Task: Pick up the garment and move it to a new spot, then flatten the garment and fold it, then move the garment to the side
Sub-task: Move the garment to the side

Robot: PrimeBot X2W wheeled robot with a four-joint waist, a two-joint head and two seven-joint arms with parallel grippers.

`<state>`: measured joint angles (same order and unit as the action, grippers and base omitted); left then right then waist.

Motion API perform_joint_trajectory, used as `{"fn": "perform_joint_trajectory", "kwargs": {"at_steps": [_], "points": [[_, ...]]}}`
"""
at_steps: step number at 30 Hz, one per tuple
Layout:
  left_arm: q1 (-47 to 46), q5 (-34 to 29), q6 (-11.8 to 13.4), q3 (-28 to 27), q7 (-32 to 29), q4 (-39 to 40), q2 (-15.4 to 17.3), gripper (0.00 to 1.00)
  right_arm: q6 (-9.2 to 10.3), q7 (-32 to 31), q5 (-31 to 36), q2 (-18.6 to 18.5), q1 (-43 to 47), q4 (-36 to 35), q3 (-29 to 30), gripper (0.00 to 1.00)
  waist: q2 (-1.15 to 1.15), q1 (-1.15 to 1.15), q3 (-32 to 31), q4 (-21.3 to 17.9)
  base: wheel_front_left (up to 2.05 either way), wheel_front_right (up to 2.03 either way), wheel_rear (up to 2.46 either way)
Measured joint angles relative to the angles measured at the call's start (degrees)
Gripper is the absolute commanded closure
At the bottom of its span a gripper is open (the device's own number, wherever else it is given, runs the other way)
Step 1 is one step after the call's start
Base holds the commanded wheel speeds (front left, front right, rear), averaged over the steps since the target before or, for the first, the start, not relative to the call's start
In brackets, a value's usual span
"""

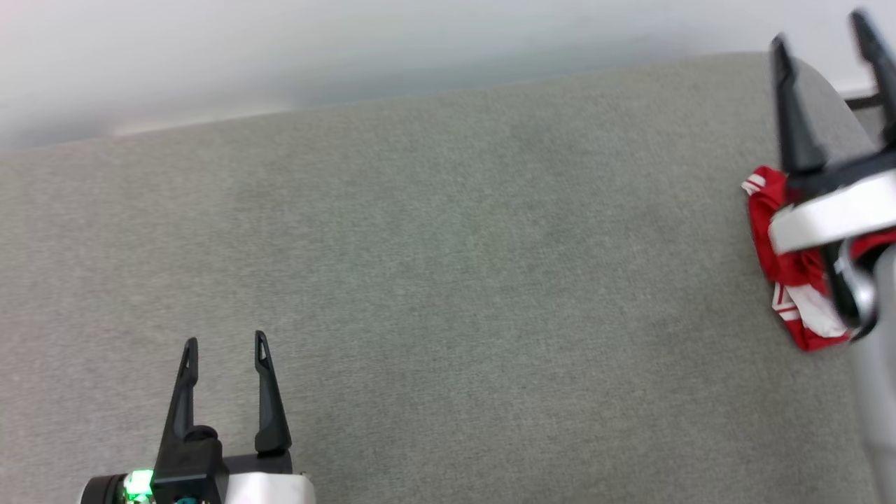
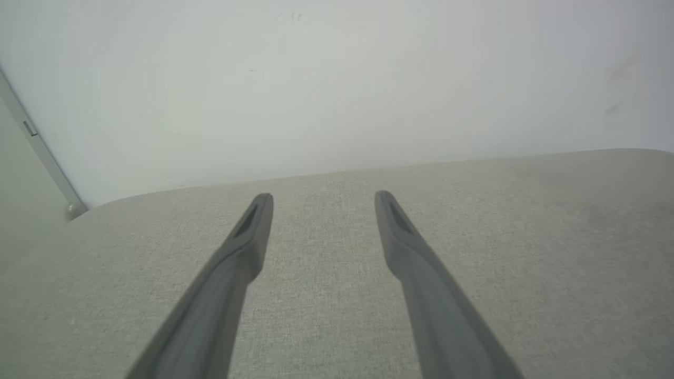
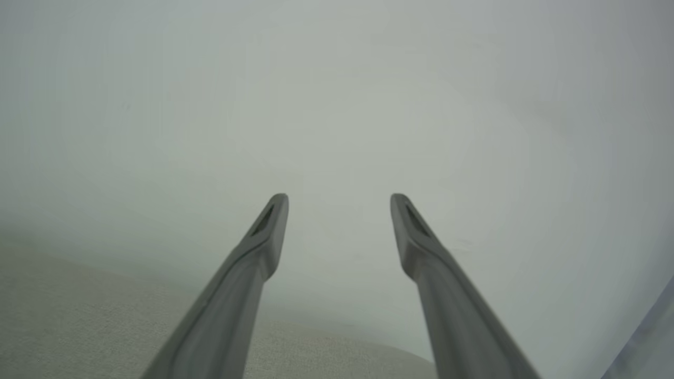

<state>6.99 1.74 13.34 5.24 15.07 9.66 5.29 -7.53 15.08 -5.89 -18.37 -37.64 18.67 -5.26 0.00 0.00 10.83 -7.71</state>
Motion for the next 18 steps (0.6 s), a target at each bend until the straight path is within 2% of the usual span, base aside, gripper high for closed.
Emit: {"fn": "perform_joint_trajectory", "kwargs": {"at_steps": [4,8,18], "points": [[1.0,0.0,-0.3,0.3,0.0,-0.7,-0.5,0.00,0.01,0.0,0.4,4.5,7.7,-5.3,0.8,0.00,0.00,0.00,-2.1,1.7,0.00,0.00,0.00],[1.5,0.1,-0.8,0.4,0.0,-1.5,-0.6,0.00,0.01,0.0,0.4,7.8,14.9,-7.2,1.3,0.00,0.00,0.00,-3.9,3.4,0.00,0.00,0.00],[3.5,0.2,-2.2,-0.2,0.0,-2.9,-1.0,0.00,0.01,0.0,-0.1,12.0,29.9,-10.7,4.2,0.00,0.00,0.00,-7.6,5.8,0.00,0.00,0.00]]}}
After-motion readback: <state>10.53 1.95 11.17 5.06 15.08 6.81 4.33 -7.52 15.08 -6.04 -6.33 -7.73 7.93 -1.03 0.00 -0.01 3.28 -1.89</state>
